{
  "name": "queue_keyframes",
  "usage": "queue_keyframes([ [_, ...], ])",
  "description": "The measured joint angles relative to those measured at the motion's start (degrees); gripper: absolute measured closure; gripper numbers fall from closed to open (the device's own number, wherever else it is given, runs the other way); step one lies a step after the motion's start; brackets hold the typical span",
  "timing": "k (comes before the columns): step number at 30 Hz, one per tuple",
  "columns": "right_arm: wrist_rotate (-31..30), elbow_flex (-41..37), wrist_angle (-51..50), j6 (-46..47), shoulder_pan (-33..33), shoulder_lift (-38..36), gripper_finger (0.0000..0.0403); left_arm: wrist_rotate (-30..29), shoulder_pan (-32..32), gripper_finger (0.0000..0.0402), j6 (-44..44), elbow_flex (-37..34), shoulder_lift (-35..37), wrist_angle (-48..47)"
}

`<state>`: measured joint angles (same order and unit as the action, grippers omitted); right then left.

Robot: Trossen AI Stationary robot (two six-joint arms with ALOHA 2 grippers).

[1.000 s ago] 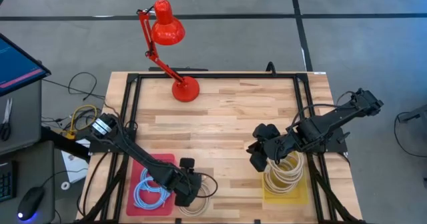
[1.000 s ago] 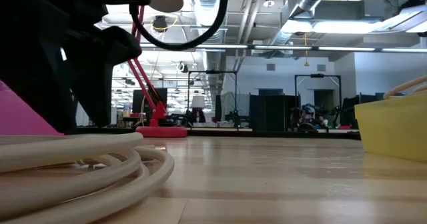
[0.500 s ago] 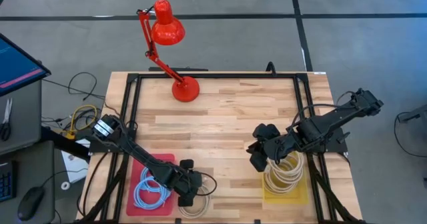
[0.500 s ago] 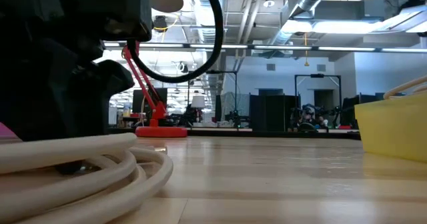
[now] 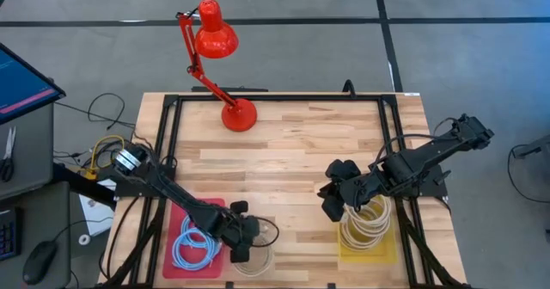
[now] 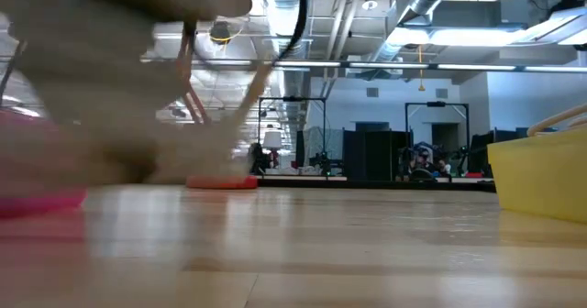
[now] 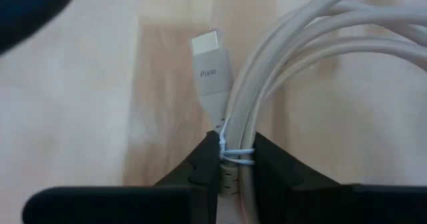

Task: Pick & Place USB Port
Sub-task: Put the light yellow charger cable into the yellow bin

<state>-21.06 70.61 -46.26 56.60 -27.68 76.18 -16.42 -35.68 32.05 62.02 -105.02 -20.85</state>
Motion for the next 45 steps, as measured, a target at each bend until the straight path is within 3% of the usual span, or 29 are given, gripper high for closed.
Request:
queue_keyframes([
  [10, -0.4, 0.0, 0.0, -0.1, 1.3, 0.0, 0.0333, -12.7, 3.3, 0.0343, -2.2, 0.2, 19.4, -1.1],
  [15, -0.5, 0.0, 0.0, -0.1, 2.0, 0.0, 0.0333, -18.5, 2.1, 0.0343, 0.2, 0.2, 27.6, -12.1],
  [20, -0.5, 0.0, 0.0, -0.1, 2.0, 0.0, 0.0333, -18.8, -0.9, 0.0343, 10.8, 0.2, 31.6, -27.8],
  [25, -0.5, 0.0, 0.0, -0.2, 2.0, 0.0, 0.0333, -14.8, -4.6, 0.0343, 19.6, 0.2, 30.9, -37.9],
  [31, -0.4, 0.0, -1.0, -0.5, 2.0, 0.0, 0.0333, -15.0, -5.7, 0.0343, 20.5, 0.2, 30.7, -30.7],
  [37, -0.1, 0.0, -2.1, 2.0, 1.8, 0.0, 0.0333, -18.9, -4.0, 0.0343, 11.7, 0.2, 30.7, -17.2],
  [45, 0.1, 0.0, 20.0, 1.2, 2.3, 0.0, 0.0333, -20.6, 2.2, 0.0343, 5.3, 0.3, 30.7, -13.1],
])
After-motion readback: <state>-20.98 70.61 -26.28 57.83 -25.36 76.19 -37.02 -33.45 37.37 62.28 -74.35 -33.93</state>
